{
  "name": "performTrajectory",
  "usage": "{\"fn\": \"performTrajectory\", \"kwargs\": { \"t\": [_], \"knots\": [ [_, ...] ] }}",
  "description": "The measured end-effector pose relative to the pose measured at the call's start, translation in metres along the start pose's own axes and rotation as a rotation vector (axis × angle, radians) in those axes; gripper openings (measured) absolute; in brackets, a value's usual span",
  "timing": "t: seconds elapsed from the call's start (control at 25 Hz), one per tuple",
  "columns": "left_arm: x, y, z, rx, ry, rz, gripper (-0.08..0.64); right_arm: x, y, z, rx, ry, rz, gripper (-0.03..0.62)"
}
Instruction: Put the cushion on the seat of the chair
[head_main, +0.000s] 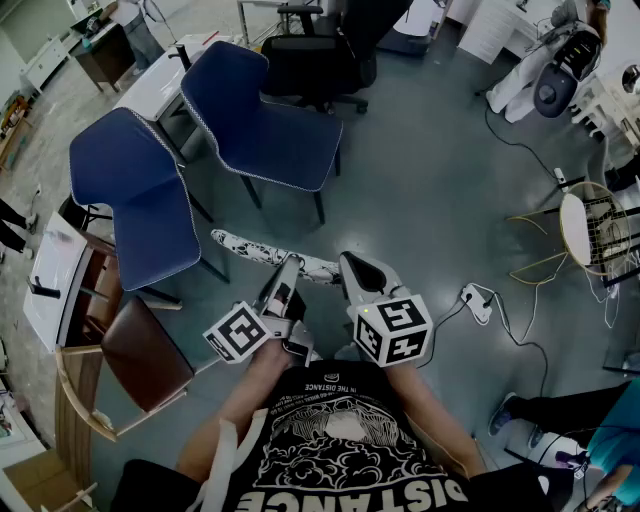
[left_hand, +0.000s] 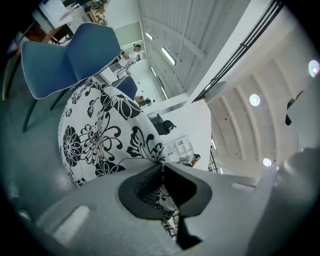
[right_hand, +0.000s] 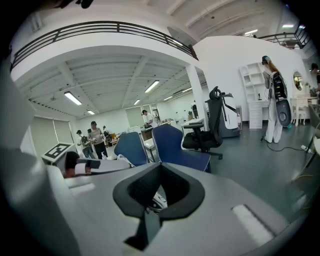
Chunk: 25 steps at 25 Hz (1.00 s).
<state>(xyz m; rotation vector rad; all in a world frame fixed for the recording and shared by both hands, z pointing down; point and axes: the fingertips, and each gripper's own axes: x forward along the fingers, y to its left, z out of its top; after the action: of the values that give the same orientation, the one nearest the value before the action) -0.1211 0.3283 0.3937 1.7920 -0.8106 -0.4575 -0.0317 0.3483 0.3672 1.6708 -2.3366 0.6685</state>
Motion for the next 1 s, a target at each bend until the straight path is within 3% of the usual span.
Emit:
{"fn": "performTrajectory", "kwargs": {
  "t": [0.24,0.64,0.76,1.0],
  "knots": [
    [-0.005,0.010,0.002,0.007,0.004,0.034,0.009,0.004,0.003,-0.003,0.006,0.002,0.003,-0.002],
    [0.009,0.027,0.006,-0.042,-0.043,0.079,0.009,0.025,-0.009,-0.006,0.019,0.038,0.071,0.000],
    [0.023,0.032,0.009,-0.091,-0.074,0.088,0.009,0.040,-0.025,0.002,0.034,0.046,0.088,-0.002],
    [0.044,0.054,0.024,-0.029,-0.101,0.209,0.009,0.074,-0.051,0.018,0.056,0.068,0.148,-0.002]
  ]
}}
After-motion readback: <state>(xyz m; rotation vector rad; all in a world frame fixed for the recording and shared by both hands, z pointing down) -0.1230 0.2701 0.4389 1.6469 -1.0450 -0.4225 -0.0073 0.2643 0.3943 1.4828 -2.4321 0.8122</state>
